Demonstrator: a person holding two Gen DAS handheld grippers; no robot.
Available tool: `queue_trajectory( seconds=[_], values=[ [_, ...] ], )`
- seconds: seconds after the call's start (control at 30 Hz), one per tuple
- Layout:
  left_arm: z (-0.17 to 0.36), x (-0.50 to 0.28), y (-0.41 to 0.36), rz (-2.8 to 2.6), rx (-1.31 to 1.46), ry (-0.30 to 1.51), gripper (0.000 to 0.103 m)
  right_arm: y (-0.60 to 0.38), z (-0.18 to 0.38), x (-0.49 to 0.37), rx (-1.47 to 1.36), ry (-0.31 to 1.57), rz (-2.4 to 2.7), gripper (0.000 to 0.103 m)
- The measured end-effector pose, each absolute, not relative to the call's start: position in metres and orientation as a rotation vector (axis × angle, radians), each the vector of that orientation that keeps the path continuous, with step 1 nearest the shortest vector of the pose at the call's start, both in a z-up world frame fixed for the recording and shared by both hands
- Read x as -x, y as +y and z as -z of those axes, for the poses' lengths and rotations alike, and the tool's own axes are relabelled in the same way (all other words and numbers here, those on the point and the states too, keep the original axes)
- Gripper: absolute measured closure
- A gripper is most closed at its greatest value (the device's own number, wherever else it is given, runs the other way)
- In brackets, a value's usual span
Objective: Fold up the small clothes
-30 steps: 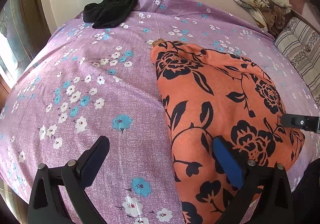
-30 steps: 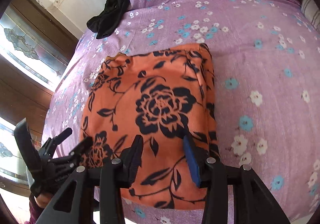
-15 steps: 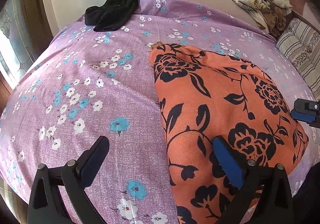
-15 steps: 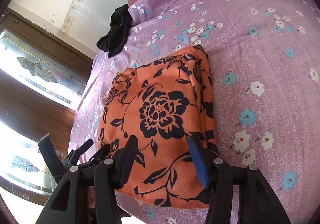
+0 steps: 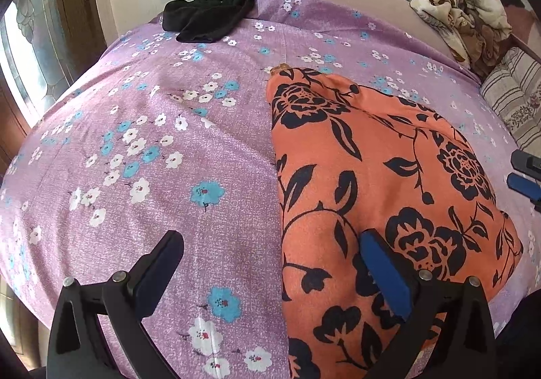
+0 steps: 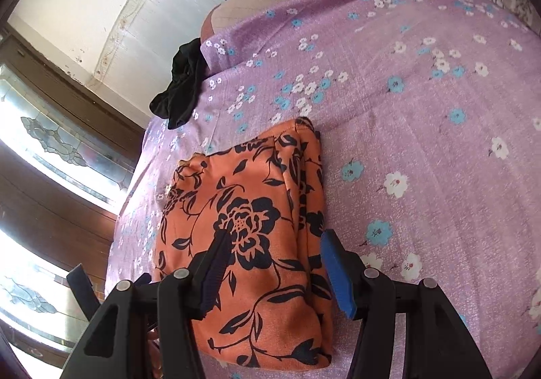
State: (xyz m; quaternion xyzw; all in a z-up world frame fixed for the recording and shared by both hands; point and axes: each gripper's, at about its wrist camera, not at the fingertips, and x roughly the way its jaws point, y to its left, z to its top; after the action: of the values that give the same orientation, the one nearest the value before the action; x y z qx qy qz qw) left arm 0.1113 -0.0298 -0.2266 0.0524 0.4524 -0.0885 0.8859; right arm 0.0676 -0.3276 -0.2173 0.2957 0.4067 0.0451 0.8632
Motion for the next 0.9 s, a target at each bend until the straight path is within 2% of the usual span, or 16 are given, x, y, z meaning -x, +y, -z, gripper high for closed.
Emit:
queue_trajectory(
  seconds=[0.2, 0.33, 0.47, 0.9],
  values=[
    [0.172, -0.082, -0.030, 0.110, -0.165, 0.822, 0.000, -0.302, 0.189, -0.051, -0.390, 0.755, -0.030, 0.044],
    [0.127, -0.064, -0.030, 0.096, -0.159, 0.749, 0.000, -0.288, 0.170, -0.031, -0.335, 0.711, 0.008, 0.039],
    [0.089, -0.047, -0.031, 0.083, -0.169, 0.665, 0.000, -0.277, 0.146, -0.007, -0.306, 0.673, 0.032, 0.038],
    [-0.014, 0.016, -0.027, 0.094, -0.135, 0.482, 0.000, -0.236, 0.023, 0.072, -0.172, 0.475, 0.049, 0.033]
  ],
)
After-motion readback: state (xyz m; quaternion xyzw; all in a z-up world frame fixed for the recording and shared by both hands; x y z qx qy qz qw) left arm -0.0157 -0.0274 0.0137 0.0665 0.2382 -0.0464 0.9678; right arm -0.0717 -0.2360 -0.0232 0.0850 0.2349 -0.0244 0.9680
